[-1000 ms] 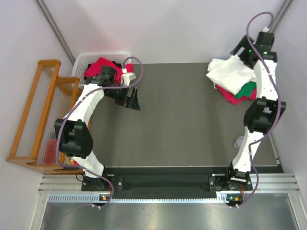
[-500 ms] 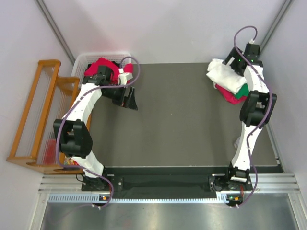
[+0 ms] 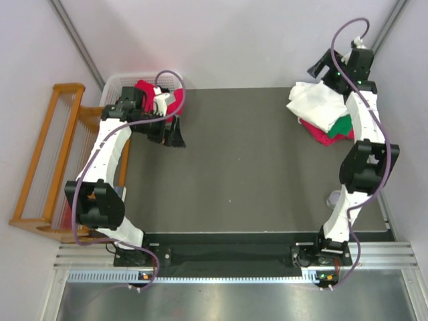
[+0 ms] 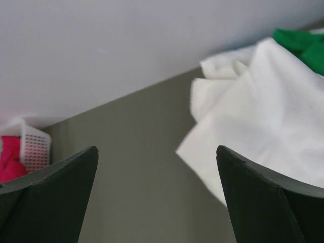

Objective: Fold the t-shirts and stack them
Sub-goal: Reset both grippers

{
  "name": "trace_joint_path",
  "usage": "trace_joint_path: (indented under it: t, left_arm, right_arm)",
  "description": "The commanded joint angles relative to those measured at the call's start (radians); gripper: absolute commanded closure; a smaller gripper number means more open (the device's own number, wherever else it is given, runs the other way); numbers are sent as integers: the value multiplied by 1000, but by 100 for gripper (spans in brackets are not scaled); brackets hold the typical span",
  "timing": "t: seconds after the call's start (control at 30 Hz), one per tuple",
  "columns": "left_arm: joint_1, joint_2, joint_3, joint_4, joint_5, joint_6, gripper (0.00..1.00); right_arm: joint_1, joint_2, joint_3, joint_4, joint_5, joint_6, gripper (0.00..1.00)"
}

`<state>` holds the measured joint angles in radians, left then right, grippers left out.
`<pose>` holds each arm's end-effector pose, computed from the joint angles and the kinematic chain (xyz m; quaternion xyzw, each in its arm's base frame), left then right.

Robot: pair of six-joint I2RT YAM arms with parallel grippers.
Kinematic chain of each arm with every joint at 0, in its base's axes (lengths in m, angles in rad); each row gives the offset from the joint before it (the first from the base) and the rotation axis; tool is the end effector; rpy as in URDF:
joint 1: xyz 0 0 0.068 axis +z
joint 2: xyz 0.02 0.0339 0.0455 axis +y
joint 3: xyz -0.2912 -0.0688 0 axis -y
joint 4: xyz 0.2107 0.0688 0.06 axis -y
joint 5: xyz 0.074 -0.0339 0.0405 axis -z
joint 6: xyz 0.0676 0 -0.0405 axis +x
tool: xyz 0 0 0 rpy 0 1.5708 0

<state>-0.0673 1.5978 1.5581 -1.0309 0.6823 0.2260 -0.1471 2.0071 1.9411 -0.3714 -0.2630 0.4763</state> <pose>0.2979 -0.0628 0.3452 0.2153 0.8912 -0.3047 0.2582 0.4808 -0.0535 0.3644 0.1895 0.8177 0.1963 0.5069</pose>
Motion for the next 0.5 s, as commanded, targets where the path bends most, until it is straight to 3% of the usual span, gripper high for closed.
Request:
trace_joint_path:
  t: [0.0,0.23,0.33,0.47]
  left_arm:
    - [11,-134,42,20,-44,-31,1]
    - [14,-321,-104,134,-162,-111,1]
    - [14,-352,-141,135,-207,-113,1]
    - [17,-355,-171,132,-239,-119,1]
  right_arm:
    - [115,-343,-85,57,-32,-74,0]
    - [139,-807,-696,252,-116,-18,0]
    - [202,-958,-830,235,-67,-36,0]
    - [227,-1032,-857,148,-5,-70,0]
